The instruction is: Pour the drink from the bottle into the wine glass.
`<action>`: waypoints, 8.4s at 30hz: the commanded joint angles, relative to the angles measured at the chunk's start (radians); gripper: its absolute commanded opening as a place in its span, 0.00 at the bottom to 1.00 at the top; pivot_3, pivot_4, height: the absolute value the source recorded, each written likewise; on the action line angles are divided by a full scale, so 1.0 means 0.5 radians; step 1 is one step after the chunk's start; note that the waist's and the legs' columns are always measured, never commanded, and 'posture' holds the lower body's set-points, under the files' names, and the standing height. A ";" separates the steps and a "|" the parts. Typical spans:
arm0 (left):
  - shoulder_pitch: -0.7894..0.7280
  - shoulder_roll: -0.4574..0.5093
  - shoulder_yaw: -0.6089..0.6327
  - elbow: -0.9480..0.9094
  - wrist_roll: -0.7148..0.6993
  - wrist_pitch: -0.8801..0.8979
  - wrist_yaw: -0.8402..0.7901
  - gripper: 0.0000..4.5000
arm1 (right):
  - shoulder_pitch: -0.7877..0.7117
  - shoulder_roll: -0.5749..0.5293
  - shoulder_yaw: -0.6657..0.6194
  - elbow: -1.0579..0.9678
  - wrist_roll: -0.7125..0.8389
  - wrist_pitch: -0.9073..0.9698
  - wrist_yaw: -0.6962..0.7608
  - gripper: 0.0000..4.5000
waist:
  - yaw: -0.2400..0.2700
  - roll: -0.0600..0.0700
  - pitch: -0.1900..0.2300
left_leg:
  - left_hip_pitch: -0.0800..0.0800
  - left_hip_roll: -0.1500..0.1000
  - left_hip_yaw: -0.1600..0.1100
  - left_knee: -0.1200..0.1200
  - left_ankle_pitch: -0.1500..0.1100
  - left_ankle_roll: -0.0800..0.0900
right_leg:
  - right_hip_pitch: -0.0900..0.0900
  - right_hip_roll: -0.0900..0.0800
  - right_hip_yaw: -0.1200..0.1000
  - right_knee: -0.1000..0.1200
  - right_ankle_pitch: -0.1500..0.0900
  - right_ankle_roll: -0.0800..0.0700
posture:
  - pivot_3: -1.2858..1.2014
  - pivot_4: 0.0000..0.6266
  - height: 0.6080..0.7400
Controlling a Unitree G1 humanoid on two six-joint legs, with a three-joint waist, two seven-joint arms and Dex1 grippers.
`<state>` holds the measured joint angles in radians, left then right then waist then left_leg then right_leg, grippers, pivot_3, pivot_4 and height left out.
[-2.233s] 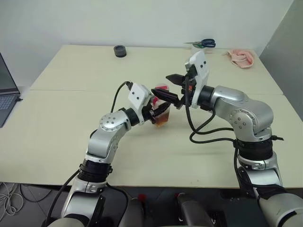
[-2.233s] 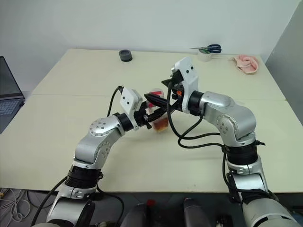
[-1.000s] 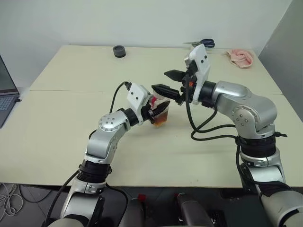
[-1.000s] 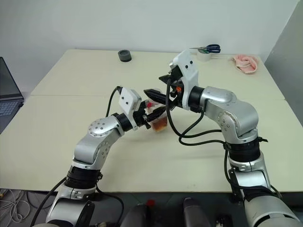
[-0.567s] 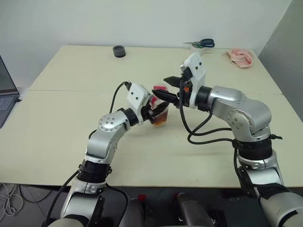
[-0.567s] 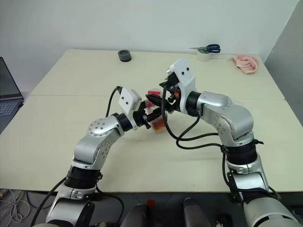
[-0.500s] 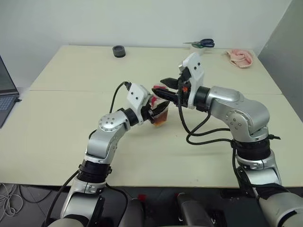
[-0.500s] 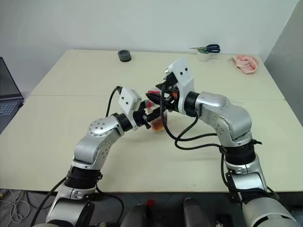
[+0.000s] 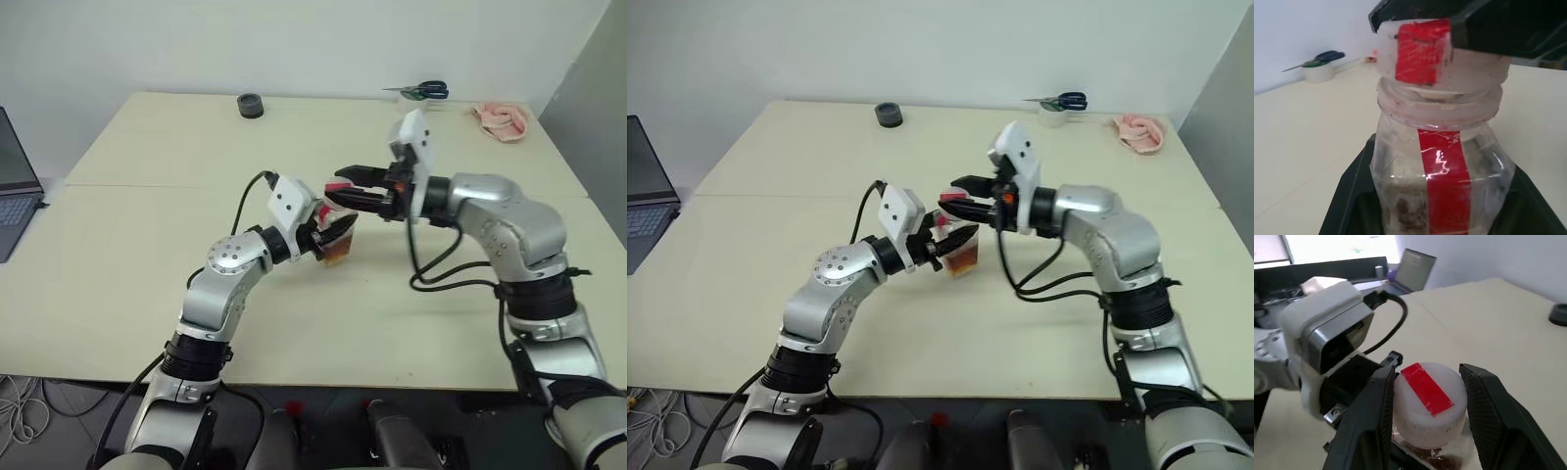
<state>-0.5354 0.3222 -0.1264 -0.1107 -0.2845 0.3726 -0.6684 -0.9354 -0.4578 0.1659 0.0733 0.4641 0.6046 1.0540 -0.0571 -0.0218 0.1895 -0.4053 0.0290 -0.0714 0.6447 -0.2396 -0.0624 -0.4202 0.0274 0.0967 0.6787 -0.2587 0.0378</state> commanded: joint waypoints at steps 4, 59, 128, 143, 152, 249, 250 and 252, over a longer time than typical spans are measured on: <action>-0.079 -0.002 0.084 -0.032 0.001 -0.033 0.060 0.40 | -0.357 0.074 0.169 0.635 -0.161 -0.554 0.771 0.39 | -0.033 0.000 0.000 | 0.007 0.004 -0.001 -0.004 0.000 0.000 | 0.001 0.005 0.001 0.004 0.000 -0.001 | 0.52 0.24 1.00; -0.195 -0.109 0.012 0.192 -0.018 -0.121 -0.108 0.40 | 1.341 0.072 -1.006 -0.856 -0.353 0.433 -1.457 0.38 | 0.020 0.002 0.001 | 0.000 -0.002 0.002 0.000 0.001 0.000 | -0.001 -0.002 0.004 0.004 0.000 0.000 | 0.52 0.24 1.00; 0.966 0.306 0.721 -0.495 -0.319 0.009 0.234 1.00 | 0.796 0.285 -0.688 -0.592 -0.047 0.666 -1.377 1.00 | 0.057 -0.002 -0.002 | -0.003 -0.007 -0.011 0.002 0.003 0.002 | 0.004 -0.011 -0.014 0.003 -0.002 0.001 | 0.52 0.24 1.00; 0.404 0.380 0.077 -0.319 -0.036 -0.145 -0.171 1.00 | 0.696 1.165 -1.543 -0.185 0.438 0.340 -2.284 1.00 | -0.025 0.002 -0.001 | 0.012 -0.001 -0.001 -0.006 0.003 0.003 | 0.010 -0.002 0.000 0.003 -0.002 0.000 | 0.52 0.24 1.00; 0.372 0.374 0.101 -0.316 -0.038 -0.152 -0.169 1.00 | 0.404 1.198 -1.769 0.391 0.775 -0.177 -2.348 1.00 | -0.047 0.002 0.000 | 0.011 -0.001 -0.001 -0.006 0.003 0.004 | 0.010 -0.001 0.000 0.002 -0.003 0.001 | 0.52 0.24 1.00; 0.897 0.438 1.093 -0.583 -0.326 0.227 0.661 1.00 | -0.185 -0.290 -0.083 -0.512 0.170 0.372 -0.054 0.99 | -0.014 0.001 0.001 | 0.007 -0.001 -0.001 -0.008 0.002 0.003 | 0.003 -0.004 -0.001 0.002 -0.006 -0.006 | 0.52 0.24 1.00; 0.853 0.487 1.077 -0.535 -0.313 0.230 0.630 1.00 | -0.197 -0.284 -0.079 -0.512 0.174 0.401 -0.066 0.99 | -0.007 0.001 0.001 | 0.007 -0.001 0.000 -0.008 0.002 0.003 | 0.003 -0.004 -0.001 0.002 -0.006 -0.005 | 0.52 0.24 1.00; 0.762 0.558 1.039 -0.434 -0.289 0.217 0.576 1.00 | -0.222 -0.268 -0.077 -0.497 0.170 0.437 -0.092 0.99 | -0.001 0.001 0.001 | 0.008 0.000 -0.001 -0.008 0.003 0.003 | 0.002 -0.003 -0.002 0.003 -0.006 -0.005 | 0.52 0.24 1.00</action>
<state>-0.1302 0.5803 0.3966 -0.3428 -0.4381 0.4922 -0.3597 -1.0052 -0.5934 0.1412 -0.1601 0.5387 0.8145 1.0199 -0.0575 -0.0212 0.1902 -0.4013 0.0289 -0.0719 0.6406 -0.2383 -0.0611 -0.4189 0.0260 0.0954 0.6803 -0.2618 0.0352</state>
